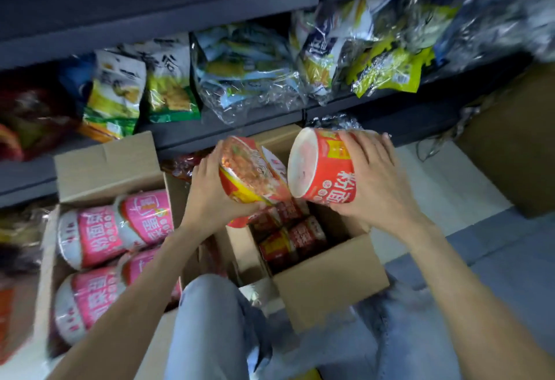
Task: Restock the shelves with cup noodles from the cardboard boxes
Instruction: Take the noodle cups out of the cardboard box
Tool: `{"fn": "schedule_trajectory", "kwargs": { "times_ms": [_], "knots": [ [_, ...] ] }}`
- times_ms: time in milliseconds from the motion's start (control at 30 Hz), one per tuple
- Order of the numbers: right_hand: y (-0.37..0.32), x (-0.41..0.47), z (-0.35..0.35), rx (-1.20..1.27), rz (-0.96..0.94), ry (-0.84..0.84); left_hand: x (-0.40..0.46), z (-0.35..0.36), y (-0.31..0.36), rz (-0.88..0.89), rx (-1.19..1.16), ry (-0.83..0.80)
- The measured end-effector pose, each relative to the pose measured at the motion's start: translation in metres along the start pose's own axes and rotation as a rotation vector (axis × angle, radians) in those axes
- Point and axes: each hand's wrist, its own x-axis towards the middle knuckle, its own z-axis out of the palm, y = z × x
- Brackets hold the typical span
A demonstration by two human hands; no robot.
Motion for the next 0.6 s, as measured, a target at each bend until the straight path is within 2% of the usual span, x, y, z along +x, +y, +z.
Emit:
{"fn": "schedule_trajectory", "kwargs": {
  "times_ms": [67,133,233,400,600],
  "knots": [
    [-0.011,0.0,-0.015,0.241,0.231,0.012,-0.011,-0.029,0.003,-0.083,-0.169,0.107],
    [-0.021,-0.002,-0.021,0.519,0.432,0.025,-0.018,-0.058,0.011,-0.07,-0.339,0.196],
    [-0.034,-0.001,-0.023,0.866,0.583,0.074,-0.022,-0.107,0.035,-0.026,-0.51,0.319],
    [-0.052,0.019,-0.031,1.112,0.682,0.021,0.019,-0.168,0.065,0.094,-0.49,0.494],
    [-0.066,0.053,-0.051,1.213,0.633,0.058,0.129,-0.189,0.082,0.09,-0.473,0.541]
  ]
}}
